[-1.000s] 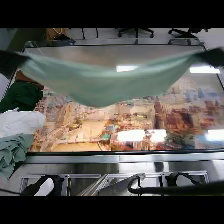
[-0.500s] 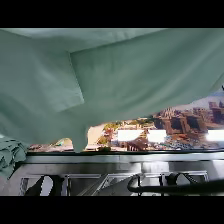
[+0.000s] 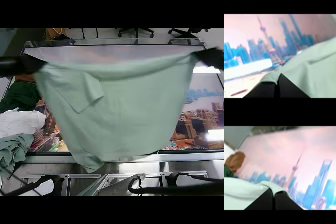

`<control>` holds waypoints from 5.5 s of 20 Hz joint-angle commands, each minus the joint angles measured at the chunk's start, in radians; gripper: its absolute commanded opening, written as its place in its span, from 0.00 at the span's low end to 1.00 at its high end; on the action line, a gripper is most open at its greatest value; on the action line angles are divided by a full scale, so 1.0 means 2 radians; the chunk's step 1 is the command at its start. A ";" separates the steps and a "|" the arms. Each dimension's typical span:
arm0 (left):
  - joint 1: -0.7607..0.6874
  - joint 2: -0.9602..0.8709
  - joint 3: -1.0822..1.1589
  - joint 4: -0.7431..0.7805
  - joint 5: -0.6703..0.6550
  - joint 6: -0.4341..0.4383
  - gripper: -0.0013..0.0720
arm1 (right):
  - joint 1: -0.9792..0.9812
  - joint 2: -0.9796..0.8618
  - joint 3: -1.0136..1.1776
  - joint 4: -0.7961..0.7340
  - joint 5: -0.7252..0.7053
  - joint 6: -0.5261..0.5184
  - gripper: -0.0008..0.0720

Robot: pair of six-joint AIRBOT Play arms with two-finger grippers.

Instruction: Fold the shirts.

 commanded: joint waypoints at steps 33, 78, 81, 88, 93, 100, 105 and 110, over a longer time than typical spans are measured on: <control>-0.067 -0.313 0.191 0.323 -0.228 -0.209 0.85 | 0.062 -0.162 0.024 -0.275 -0.037 0.090 0.58; -0.020 0.254 -0.464 0.206 -0.143 -0.158 0.03 | -0.018 0.081 -0.364 -0.480 0.089 0.311 0.04; -0.020 0.305 -0.488 0.204 -0.122 -0.167 0.03 | -0.018 0.114 -0.364 -0.483 0.093 0.315 0.04; -0.020 0.191 -0.328 0.137 -0.004 -0.120 0.03 | -0.016 0.107 -0.304 -0.191 -0.035 0.137 0.04; -0.026 0.038 -0.239 0.130 0.038 -0.089 0.03 | 0.023 0.000 -0.239 -0.120 -0.096 0.046 0.04; -0.044 -0.124 -0.175 0.131 0.093 -0.066 0.04 | 0.062 -0.108 -0.204 -0.130 -0.168 0.006 0.05; -0.029 -0.162 -0.101 0.131 -0.021 -0.074 0.98 | 0.057 -0.097 -0.150 -0.278 -0.165 0.059 0.62; -0.019 -0.140 -0.061 0.129 -0.074 -0.083 0.98 | 0.058 -0.114 -0.146 -0.277 -0.121 0.067 0.73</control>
